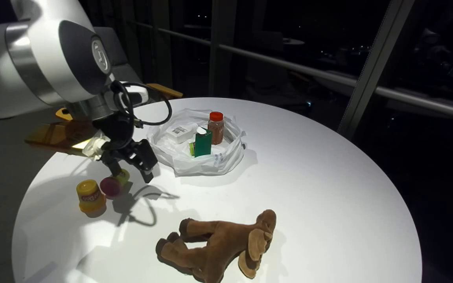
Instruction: Put the objects on the table into the plastic bag.
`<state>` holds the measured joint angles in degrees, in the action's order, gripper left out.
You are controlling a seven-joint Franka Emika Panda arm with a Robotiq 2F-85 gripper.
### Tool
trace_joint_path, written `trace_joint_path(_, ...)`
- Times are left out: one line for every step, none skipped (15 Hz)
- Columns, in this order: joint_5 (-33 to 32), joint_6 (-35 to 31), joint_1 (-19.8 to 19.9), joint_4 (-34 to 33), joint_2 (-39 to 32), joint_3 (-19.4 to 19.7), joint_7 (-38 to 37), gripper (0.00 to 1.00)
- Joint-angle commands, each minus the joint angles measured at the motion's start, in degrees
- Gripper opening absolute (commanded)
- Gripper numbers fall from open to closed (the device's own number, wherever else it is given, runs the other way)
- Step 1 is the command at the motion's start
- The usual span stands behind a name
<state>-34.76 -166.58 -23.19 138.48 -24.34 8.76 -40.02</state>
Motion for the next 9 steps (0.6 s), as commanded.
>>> trace_joint_path(-7.2, -4.3, -6.7, -3.0, -1.1, 7.1, -8.1, 1.0)
trace_joint_path(-7.9, -4.5, -7.6, -3.7, -1.3, 7.7, -8.9, 1.0)
trace_joint_path(-6.9, -4.6, -6.8, -4.0, -1.6, 6.3, -7.6, 1.0)
trace_joint_path(-5.9, -4.7, -6.4, -4.1, -1.6, 5.2, -6.6, 1.0)
trace_joint_path(-4.3, -4.8, -5.1, -4.1, -1.9, 3.2, -4.6, 1.0)
trace_joint_path(-2.7, -4.6, -3.4, -4.2, -2.3, 0.9, -2.5, 1.0)
trace_joint_path(0.2, -4.0, -0.4, -3.9, -2.8, -3.0, 0.9, 1.0)
trace_joint_path(2.1, -3.4, 1.5, -4.1, -3.5, -5.4, 2.9, 1.0)
trace_joint_path(3.9, -2.4, 3.4, -4.6, -4.3, -7.6, 4.8, 1.0)
